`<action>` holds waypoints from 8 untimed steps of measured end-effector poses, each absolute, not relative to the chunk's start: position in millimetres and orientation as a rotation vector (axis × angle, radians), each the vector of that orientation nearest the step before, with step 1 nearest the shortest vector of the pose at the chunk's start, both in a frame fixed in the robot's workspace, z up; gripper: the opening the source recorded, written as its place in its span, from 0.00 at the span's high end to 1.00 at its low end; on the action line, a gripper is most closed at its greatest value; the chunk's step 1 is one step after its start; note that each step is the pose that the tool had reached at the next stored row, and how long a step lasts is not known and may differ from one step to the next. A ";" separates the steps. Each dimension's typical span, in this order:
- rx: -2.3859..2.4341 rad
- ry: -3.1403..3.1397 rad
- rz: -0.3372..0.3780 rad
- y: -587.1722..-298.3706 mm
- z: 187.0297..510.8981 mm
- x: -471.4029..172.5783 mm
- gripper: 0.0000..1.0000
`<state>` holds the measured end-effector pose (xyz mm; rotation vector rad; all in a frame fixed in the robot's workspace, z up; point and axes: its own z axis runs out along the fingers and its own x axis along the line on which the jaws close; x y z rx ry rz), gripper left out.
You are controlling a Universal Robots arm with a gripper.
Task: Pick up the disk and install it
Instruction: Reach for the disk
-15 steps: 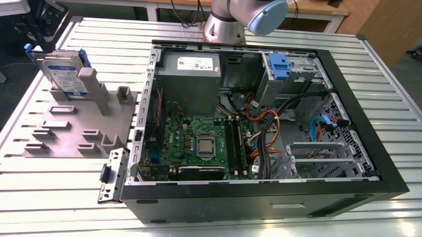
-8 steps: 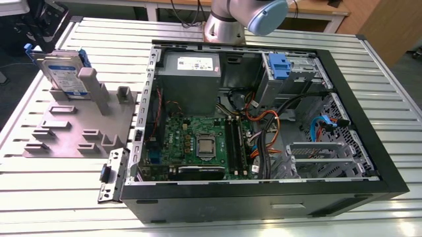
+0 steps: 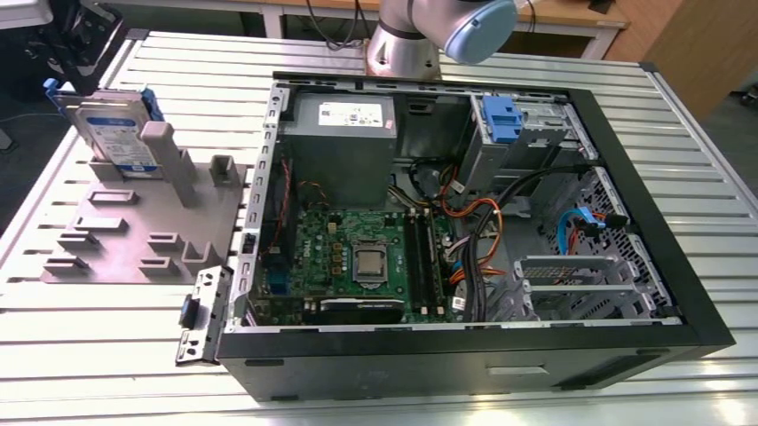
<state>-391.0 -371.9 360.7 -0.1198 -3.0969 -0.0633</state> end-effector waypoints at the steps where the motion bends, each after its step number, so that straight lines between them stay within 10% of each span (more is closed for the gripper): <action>1: -0.120 -3.097 -0.063 -371.7 360.2 -391.0 0.89; 8: -0.120 -3.095 -0.063 -360.4 357.1 -396.8 0.89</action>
